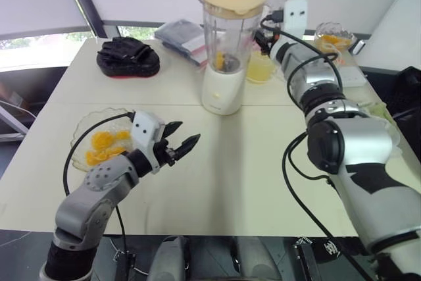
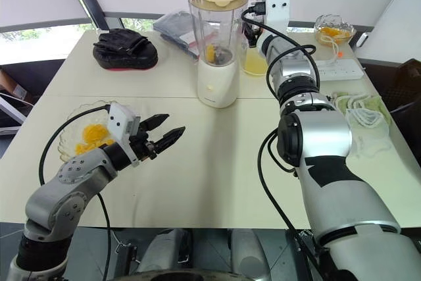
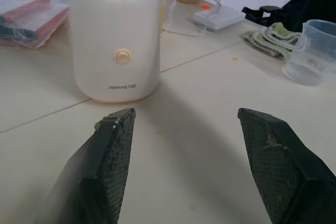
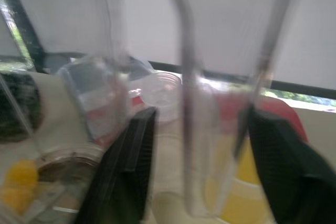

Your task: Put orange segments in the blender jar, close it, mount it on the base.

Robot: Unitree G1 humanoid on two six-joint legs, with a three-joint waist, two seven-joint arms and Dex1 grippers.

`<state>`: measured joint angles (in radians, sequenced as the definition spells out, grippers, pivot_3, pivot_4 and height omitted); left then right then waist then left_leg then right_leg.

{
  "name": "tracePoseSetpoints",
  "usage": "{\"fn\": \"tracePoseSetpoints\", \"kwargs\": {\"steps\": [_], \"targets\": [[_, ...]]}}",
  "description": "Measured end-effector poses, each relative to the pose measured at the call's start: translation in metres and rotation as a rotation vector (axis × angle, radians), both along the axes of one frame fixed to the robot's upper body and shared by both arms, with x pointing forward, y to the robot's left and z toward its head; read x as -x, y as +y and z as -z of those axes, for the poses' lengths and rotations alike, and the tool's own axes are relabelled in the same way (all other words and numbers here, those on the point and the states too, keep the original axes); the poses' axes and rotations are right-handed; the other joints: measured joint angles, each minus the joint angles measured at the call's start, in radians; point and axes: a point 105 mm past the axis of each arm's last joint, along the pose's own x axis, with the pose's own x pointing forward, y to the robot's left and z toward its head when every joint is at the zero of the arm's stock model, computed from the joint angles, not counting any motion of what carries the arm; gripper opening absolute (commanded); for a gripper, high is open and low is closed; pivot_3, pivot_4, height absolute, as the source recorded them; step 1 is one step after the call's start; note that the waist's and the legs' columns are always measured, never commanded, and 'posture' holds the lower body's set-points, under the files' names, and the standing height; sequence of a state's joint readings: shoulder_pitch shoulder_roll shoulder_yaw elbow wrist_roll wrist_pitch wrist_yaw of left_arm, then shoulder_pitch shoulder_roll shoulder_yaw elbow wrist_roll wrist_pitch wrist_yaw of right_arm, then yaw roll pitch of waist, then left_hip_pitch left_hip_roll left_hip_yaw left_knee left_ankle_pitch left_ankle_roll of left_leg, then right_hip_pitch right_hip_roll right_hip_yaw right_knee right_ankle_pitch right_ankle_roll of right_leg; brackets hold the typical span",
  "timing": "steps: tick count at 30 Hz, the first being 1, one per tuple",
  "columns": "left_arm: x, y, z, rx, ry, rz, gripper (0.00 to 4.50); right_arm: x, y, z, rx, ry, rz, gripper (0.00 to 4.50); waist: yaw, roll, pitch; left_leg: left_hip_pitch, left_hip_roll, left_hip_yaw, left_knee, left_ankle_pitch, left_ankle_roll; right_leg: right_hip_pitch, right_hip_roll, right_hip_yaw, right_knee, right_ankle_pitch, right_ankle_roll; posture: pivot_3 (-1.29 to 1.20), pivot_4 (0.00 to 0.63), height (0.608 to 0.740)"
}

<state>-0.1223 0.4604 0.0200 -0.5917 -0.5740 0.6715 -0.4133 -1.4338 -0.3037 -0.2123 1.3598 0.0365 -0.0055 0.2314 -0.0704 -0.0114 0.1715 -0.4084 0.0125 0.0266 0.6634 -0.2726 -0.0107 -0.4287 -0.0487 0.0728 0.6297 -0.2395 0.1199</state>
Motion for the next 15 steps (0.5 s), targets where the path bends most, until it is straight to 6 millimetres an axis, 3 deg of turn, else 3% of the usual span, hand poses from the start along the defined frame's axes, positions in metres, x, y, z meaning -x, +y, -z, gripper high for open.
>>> {"fn": "tracePoseSetpoints", "kwargs": {"steps": [10, 15], "targets": [[-0.007, -0.002, -0.003, -0.015, -0.013, 0.019, 3.25, 0.0, -0.006, 0.002, 0.014, 0.003, 0.003, 3.82, 0.0, 0.0, 0.0, 0.0, 0.001, 0.0, 0.0, 0.0, 0.0, 0.0, 0.002, 0.0, 0.0, 0.0, 0.0, 0.0, 0.15, 0.74], [-0.009, -0.002, -0.005, -0.016, -0.017, 0.029, 3.25, 0.001, -0.014, 0.03, 0.014, 0.061, 0.02, 3.82, 0.001, 0.0, 0.0, 0.0, 0.001, 0.0, 0.0, 0.0, 0.0, 0.0, 0.002, 0.0, 0.0, 0.0, 0.0, 0.0, 0.15, 0.74]]}}
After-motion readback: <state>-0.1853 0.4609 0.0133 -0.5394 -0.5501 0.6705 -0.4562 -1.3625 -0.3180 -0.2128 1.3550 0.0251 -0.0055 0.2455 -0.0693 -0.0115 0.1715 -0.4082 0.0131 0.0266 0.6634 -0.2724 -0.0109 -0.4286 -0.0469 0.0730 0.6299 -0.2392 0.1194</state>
